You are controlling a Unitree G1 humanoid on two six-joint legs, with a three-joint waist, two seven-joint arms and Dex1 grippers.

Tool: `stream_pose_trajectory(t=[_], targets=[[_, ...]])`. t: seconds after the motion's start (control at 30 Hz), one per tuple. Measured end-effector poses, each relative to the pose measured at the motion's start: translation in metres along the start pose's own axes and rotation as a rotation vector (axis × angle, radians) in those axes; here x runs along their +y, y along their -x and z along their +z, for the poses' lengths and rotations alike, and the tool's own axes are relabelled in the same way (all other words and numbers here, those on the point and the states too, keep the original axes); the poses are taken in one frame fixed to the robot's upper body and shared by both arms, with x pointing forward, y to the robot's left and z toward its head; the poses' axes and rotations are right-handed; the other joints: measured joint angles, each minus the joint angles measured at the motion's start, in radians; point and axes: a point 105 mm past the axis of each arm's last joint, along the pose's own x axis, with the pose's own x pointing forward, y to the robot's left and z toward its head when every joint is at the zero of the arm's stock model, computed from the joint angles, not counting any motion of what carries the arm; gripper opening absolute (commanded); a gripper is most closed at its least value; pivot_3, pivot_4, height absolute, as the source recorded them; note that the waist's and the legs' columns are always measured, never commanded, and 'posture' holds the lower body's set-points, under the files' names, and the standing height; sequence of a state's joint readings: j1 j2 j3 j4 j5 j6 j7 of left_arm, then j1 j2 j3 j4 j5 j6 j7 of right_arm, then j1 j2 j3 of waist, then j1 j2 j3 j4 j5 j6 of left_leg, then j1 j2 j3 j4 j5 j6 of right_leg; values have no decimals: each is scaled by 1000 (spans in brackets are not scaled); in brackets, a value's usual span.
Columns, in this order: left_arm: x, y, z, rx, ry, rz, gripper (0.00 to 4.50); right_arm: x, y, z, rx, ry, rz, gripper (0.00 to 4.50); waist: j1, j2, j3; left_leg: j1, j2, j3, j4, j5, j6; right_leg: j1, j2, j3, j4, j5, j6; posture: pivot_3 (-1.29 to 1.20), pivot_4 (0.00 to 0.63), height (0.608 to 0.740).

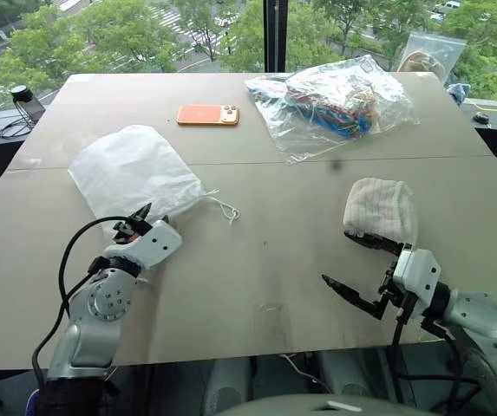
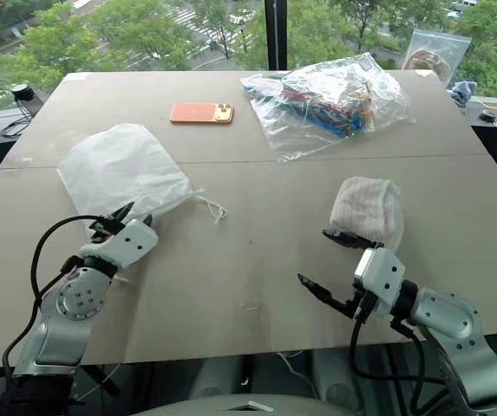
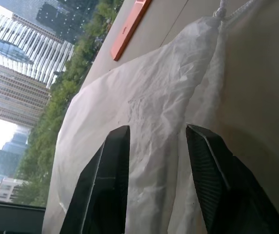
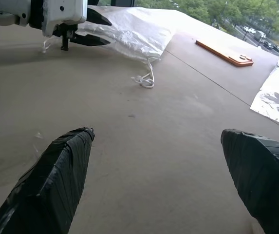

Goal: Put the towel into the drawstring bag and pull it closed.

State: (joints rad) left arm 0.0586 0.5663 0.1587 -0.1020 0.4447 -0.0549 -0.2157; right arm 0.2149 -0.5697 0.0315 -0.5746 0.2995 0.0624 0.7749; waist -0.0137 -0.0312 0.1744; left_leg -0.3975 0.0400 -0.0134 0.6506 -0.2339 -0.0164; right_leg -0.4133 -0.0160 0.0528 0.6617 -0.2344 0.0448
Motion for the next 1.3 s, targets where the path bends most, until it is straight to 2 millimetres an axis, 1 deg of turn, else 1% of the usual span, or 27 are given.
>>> stream_pose_trajectory(t=[0.03,0.13,0.2,0.27,0.37,0.43,0.5,0.53,0.63,0.67,0.7,0.73,0.8,0.83,0.87,0.9,0.93,0.97,1.03,1.1,1.13,1.17,1.2,1.23,1.27,1.3], targets=[[0,-1,-1,1,10,-2,1910,0,0,0,2,1,0,4500,0,0,0,0,0,0,0,0,0,0,0,0,0,0,0,0,150,740],[3,-5,-3,7,16,22,2587,-1,-1,-1,6,3,-8,4500,0,0,0,0,0,0,0,0,0,0,0,0,0,0,0,0,150,740],[8,-9,-4,13,-2,39,3410,-2,-1,0,6,5,-12,4500,0,0,0,0,0,0,0,0,0,0,0,0,0,0,0,0,150,740],[13,-13,-2,12,-24,63,4365,-2,-1,0,8,3,-15,4500,1,0,0,0,0,0,0,0,0,0,0,0,0,0,0,0,150,740],[17,-19,1,8,-38,80,4365,-3,-3,0,10,9,-14,4500,1,0,0,0,0,0,0,0,0,0,0,0,0,0,0,0,150,740],[14,-23,5,2,-36,70,4365,-4,-4,0,13,14,-20,4500,1,0,0,0,0,0,0,0,0,0,0,0,0,0,0,0,150,740],[13,-26,7,2,-35,61,3751,-5,-4,0,17,12,-26,4500,1,0,0,0,0,0,0,0,0,0,0,0,0,1,0,0,150,740],[13,-26,7,3,-34,61,3583,-5,-4,0,18,11,-28,4500,1,0,0,0,0,0,0,0,0,0,0,0,0,0,0,0,150,740],[13,-32,12,-8,-13,32,2227,-6,-4,-4,36,-24,-32,4500,1,0,0,0,0,0,0,0,0,0,0,0,0,1,-1,0,150,740],[12,-33,13,-9,7,19,1670,-6,-4,-4,38,-40,-36,4500,1,0,0,0,0,0,0,0,0,0,0,0,0,1,-1,0,150,740],[11,-35,13,0,37,3,1234,-8,-4,-4,35,-54,-48,4500,0,0,0,0,0,0,0,0,0,0,0,0,0,1,-1,0,150,740],[10,-36,12,13,94,-16,870,-11,-2,-4,33,-65,-69,4500,0,0,0,0,0,0,0,0,0,0,0,0,0,1,-1,0,150,740],[6,-39,18,29,351,-100,14,-23,1,-3,32,-83,-141,4500,0,0,0,-1,0,-1,1,0,0,0,0,0,1,1,-1,0,150,740],[6,-40,22,32,468,-133,14,-27,2,-2,32,-87,-167,4500,1,0,0,-1,0,-1,1,0,0,0,0,0,1,1,-1,0,150,740],[5,-42,31,38,700,-215,14,-36,5,1,35,-105,-222,4500,1,0,0,-1,0,-1,2,0,0,0,0,-1,1,1,0,0,150,740],[7,-43,36,34,816,-260,14,-41,6,3,40,-110,-251,4500,0,-1,0,-2,0,-2,3,0,0,0,1,-1,2,1,0,0,150,740],[14,-45,51,22,1059,-375,14,-55,10,4,74,-129,-301,4500,-1,-1,0,-2,0,-4,4,0,0,0,1,-3,2,0,0,0,150,740],[23,-44,63,-7,1153,-427,14,-62,15,5,92,-158,-316,4500,-2,-1,0,-2,0,-4,4,0,0,0,1,-3,2,0,1,0,150,740],[39,-39,84,-46,1295,-535,14,-78,24,3,129,-220,-365,4500,-5,-1,0,-1,-1,-5,4,0,0,2,1,-3,2,0,0,0,150,740],[42,-36,98,-53,1349,-601,14,-90,31,-4,175,-258,-417,4500,-8,-1,0,-1,-1,-5,3,0,0,2,1,-2,2,0,0,0,150,740],[36,-34,104,-29,1377,-641,14,-99,34,-13,222,-295,-459,4500,-10,-1,0,-1,-1,-5,2,0,0,2,1,-2,1,1,-1,0,150,740],[33,-35,108,-26,1388,-657,14,-102,35,-17,236,-307,-476,4500,-10,-1,0,-1,-1,-5,2,0,0,2,1,-2,2,1,-1,0,150,740],[28,-35,111,-15,1408,-671,14,-110,36,-24,265,-333,-515,4500,-11,-1,0,-1,-1,-5,2,0,0,2,1,-1,1,1,-1,0,150,740],[20,-37,122,-13,1428,-700,14,-127,38,-37,310,-383,-601,4500,-12,-1,0,-2,-2,-5,3,0,0,2,1,-1,1,3,-3,0,150,740],[16,-36,132,-22,1425,-733,14,-134,41,-46,343,-417,-644,4500,-11,-1,0,-2,-2,-5,3,0,0,1,1,-1,1,3,-3,0,150,740],[15,-35,135,-26,1423,-737,14,-135,40,-52,358,-445,-650,4500,-12,-1,0,-2,-2,-5,3,0,0,1,1,-1,1,3,-3,0,150,740]])
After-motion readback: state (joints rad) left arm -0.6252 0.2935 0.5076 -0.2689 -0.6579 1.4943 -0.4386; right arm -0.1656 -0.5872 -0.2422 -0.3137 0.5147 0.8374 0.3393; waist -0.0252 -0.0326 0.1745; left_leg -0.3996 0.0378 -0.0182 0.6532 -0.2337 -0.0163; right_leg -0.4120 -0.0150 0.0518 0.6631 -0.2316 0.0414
